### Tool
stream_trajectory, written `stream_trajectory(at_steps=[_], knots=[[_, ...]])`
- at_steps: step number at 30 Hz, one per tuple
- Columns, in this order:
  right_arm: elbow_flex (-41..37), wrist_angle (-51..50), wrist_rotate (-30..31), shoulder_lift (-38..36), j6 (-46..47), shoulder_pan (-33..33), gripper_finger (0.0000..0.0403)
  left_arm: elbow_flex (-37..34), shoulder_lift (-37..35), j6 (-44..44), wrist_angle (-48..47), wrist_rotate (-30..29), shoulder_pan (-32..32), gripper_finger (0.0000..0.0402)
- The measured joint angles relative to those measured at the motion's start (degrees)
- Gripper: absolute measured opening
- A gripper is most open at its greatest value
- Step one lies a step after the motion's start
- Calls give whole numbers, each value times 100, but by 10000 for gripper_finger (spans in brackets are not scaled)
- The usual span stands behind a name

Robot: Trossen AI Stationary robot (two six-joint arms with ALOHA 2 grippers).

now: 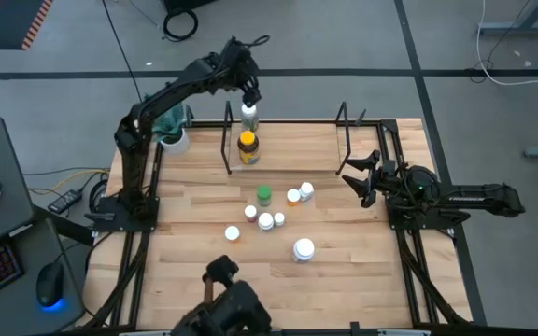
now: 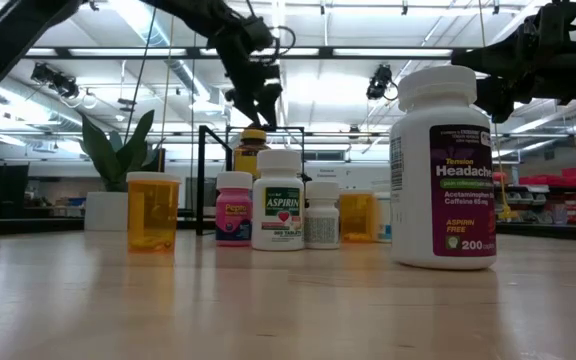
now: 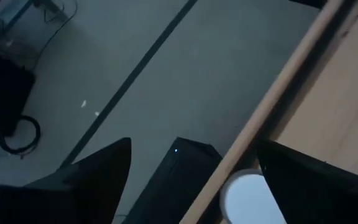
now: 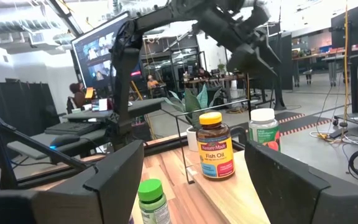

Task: Pick and place medicine bottles onto shelf by color
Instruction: Adjust the large white and green medicine bottle on the shelf

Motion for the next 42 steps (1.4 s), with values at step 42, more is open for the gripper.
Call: stream_trajectory(at_steps=[42], knots=[[1, 0, 0, 1, 0, -1, 288, -10, 762, 1185, -119, -1283, -134, 206]])
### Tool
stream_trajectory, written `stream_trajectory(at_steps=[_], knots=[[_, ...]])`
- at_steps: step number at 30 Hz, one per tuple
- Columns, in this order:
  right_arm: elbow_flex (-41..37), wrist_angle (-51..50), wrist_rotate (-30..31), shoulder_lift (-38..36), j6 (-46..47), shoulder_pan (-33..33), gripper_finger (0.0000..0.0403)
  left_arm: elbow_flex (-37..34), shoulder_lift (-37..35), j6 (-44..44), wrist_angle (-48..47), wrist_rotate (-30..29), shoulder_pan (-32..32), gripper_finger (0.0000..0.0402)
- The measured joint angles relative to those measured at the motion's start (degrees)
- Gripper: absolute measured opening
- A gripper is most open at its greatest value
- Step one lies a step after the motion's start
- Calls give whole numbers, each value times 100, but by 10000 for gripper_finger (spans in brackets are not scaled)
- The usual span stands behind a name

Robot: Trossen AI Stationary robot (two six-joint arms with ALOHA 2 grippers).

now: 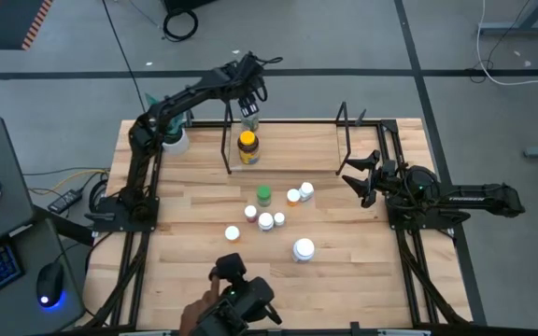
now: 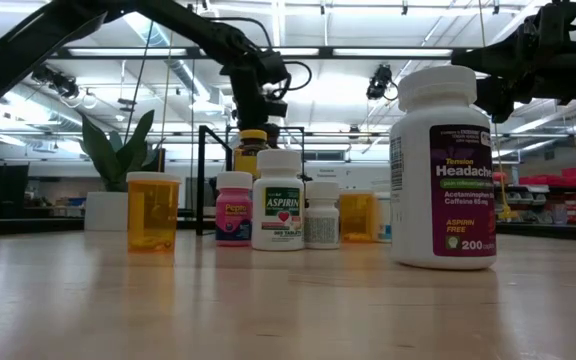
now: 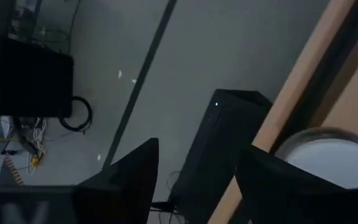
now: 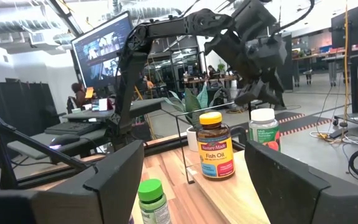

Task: Pick and place medicine bottles onto shelf by color
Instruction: Adjust the large white and green medicine bottle on the shelf

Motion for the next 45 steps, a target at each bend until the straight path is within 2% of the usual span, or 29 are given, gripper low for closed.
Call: stream_trajectory(at_steps=[8, 35, 45], knots=[[1, -2, -4, 2, 0, 1, 288, 6, 155, 153, 39, -31, 9, 192], [0, -2, -2, 2, -1, 1, 288, 6, 148, 401, -619, -73, -320, 192], [-1, 0, -2, -1, 0, -1, 288, 6, -98, 465, -427, -546, -378, 184]])
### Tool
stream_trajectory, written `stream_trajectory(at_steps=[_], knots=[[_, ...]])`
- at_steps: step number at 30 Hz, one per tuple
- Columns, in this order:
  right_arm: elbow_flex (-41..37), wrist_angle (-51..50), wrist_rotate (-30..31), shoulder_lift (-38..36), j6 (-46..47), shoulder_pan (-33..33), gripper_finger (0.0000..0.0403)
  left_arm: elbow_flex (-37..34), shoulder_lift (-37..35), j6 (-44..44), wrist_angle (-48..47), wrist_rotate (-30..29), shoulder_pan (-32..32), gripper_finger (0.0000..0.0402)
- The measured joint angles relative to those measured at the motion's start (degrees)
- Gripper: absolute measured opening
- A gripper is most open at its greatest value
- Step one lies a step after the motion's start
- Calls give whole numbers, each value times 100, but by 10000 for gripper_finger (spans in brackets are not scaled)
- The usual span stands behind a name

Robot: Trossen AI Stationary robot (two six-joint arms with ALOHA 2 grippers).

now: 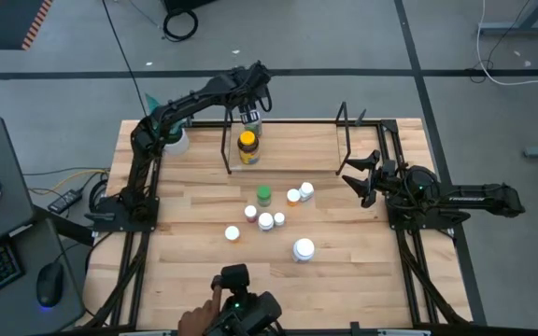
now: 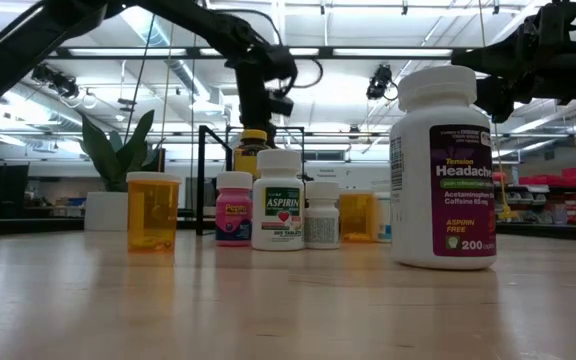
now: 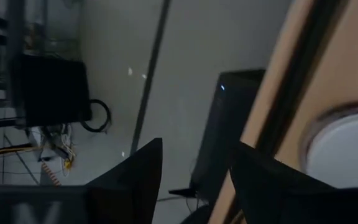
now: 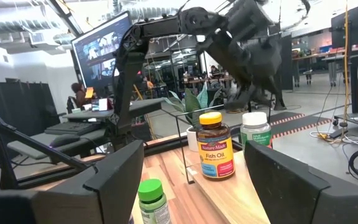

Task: Pick and place medicine bottles onto shelf by color
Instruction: Adjust the large white and green medicine bottle on the shelf

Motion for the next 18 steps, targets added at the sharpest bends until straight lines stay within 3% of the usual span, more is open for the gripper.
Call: stream_trajectory(at_steps=[2, 12, 18], knots=[[1, -1, 1, 1, -1, 1, 288, 2, -118, -5, 125, 45, -13, 179], [2, 0, 2, 2, -2, 2, 288, 2, -211, -678, 226, 1497, -129, 172], [1, 0, 2, 2, -2, 1, 288, 2, -202, -1241, 46, 1679, -118, 164]])
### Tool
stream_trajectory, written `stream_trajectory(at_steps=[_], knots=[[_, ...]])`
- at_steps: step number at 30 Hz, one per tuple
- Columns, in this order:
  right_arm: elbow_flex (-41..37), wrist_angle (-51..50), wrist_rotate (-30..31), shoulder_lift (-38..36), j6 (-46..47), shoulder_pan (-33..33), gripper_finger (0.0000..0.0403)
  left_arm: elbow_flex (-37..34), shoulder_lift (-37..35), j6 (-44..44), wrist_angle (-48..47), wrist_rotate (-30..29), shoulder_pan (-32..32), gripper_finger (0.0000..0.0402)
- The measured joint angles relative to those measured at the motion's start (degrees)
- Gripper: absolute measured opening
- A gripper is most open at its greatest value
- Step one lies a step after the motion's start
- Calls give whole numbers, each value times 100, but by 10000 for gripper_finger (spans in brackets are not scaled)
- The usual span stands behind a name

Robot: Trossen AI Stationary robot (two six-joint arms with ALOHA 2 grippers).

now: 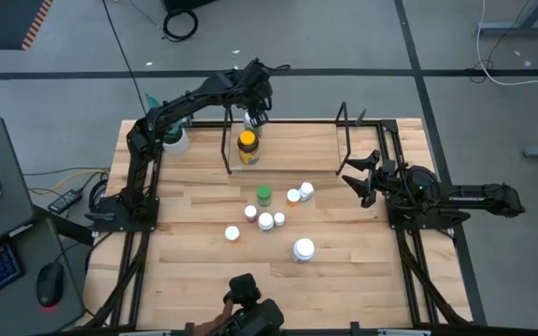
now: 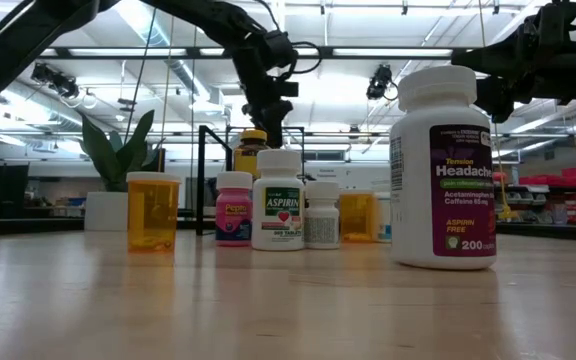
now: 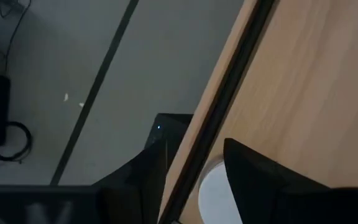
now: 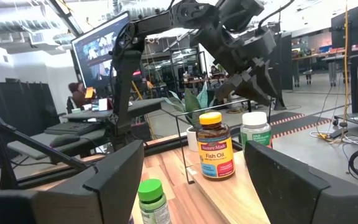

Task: Pick and place medicine bottles onto shelf by color
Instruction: Adjust the large white and green medicine bottle on the shelf

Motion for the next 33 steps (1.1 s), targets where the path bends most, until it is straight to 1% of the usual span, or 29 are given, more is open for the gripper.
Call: stream_trajectory(at_steps=[3, 10, 12, 17, 27, 33], knots=[[-1, 0, 0, -2, 0, 1, 288, 0, 98, -166, 118, 4, -9, 156], [1, -1, 0, -1, 1, 1, 288, 0, 270, -139, 476, 8, -95, 136], [1, 0, -2, -2, 0, -1, 288, -2, 338, -134, 382, 4, -96, 133], [-1, -2, -1, 0, 0, 1, 288, -1, 454, -132, 357, -56, -51, 130], [1, -2, -9, 0, 0, 1, 288, -4, 479, -125, -3, -127, -63, 130], [0, -1, -7, -2, 2, 0, 288, -4, 475, -21, 187, -136, -127, 130]])
